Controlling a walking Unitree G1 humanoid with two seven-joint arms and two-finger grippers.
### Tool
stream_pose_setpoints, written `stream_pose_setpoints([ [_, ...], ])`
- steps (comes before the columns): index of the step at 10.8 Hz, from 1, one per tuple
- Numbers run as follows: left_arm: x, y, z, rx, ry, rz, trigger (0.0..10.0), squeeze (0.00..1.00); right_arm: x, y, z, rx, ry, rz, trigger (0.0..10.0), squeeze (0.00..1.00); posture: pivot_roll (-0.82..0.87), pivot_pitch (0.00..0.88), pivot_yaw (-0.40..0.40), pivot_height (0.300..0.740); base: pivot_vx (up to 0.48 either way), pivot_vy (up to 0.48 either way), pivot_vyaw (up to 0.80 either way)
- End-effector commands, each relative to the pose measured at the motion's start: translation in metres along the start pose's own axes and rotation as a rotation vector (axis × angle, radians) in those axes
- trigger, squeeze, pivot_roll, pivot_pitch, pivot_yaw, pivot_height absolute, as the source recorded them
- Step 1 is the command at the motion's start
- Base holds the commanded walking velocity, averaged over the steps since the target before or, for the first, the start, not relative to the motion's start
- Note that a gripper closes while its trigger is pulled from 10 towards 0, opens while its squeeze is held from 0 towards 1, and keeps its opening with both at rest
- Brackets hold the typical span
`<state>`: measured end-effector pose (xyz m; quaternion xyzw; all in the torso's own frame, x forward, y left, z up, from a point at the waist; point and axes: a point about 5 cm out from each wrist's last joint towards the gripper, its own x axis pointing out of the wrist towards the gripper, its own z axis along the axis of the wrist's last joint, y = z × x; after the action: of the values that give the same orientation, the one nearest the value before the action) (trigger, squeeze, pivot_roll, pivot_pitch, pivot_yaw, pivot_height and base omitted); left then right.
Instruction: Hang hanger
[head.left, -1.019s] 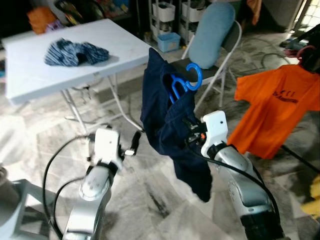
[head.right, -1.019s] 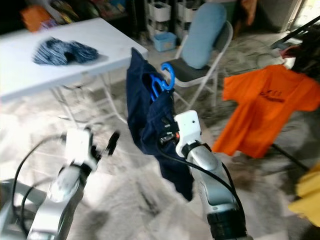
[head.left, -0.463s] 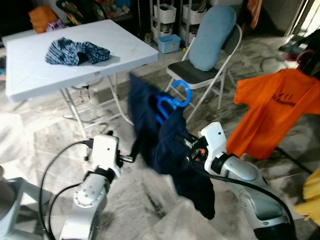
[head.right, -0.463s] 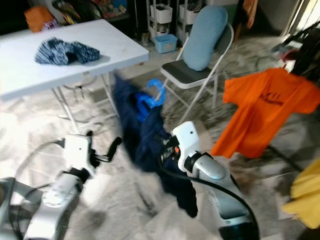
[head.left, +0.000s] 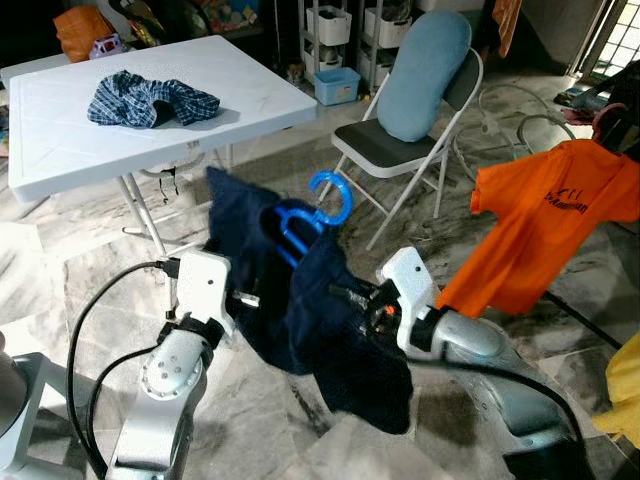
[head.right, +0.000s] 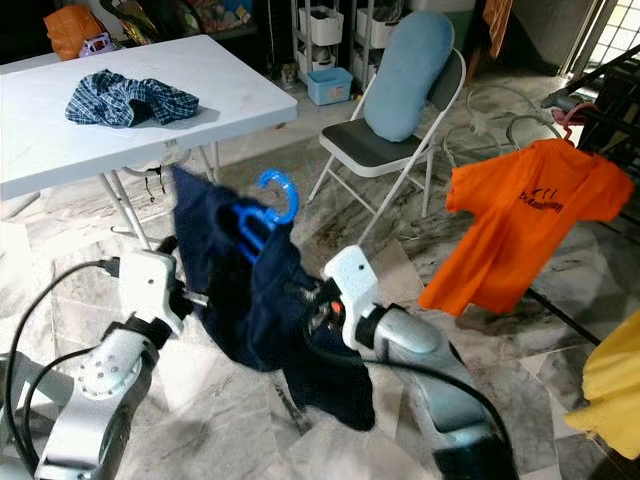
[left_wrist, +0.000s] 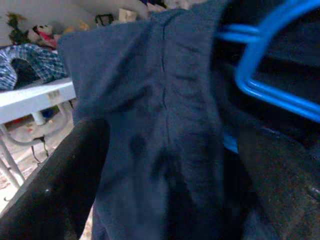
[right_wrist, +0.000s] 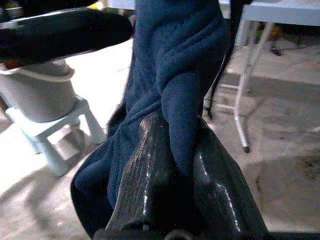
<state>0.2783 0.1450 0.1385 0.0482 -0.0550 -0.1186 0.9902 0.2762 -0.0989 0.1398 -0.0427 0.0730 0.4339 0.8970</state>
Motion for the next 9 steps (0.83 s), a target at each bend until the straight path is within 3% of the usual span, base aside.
stream_pose_setpoints([
  [1, 0.004, 0.001, 0.002, 0.002, -0.020, 0.001, 10.0, 0.00, -0.007, 0.004, 0.014, -0.021, -0.052, 0.048, 10.0, 0.00, -0.03, 0.075, 0.031, 0.740, 0.000, 0.000, 0.00],
  [2, 0.005, 0.000, 0.002, 0.002, -0.020, -0.009, 10.0, 0.00, -0.013, 0.004, 0.014, -0.027, -0.043, 0.064, 10.0, 0.00, -0.03, 0.077, 0.032, 0.740, 0.000, 0.000, 0.00],
  [3, 0.005, 0.000, 0.001, 0.039, -0.018, -0.022, 2.2, 0.00, -0.019, 0.002, 0.020, -0.020, -0.053, 0.098, 10.0, 0.00, -0.04, 0.080, 0.030, 0.740, 0.000, 0.000, 0.00],
  [4, 0.006, -0.002, 0.001, 0.059, -0.032, -0.039, 0.0, 0.00, -0.028, -0.003, 0.024, 0.012, -0.062, 0.128, 10.0, 0.00, -0.03, 0.083, 0.030, 0.740, 0.000, 0.000, 0.00],
  [9, 0.008, -0.006, -0.003, 0.072, -0.033, -0.048, 0.0, 0.00, -0.043, -0.001, 0.023, 0.039, -0.008, 0.262, 10.0, 0.00, -0.04, 0.088, 0.027, 0.740, 0.000, 0.000, 0.00],
])
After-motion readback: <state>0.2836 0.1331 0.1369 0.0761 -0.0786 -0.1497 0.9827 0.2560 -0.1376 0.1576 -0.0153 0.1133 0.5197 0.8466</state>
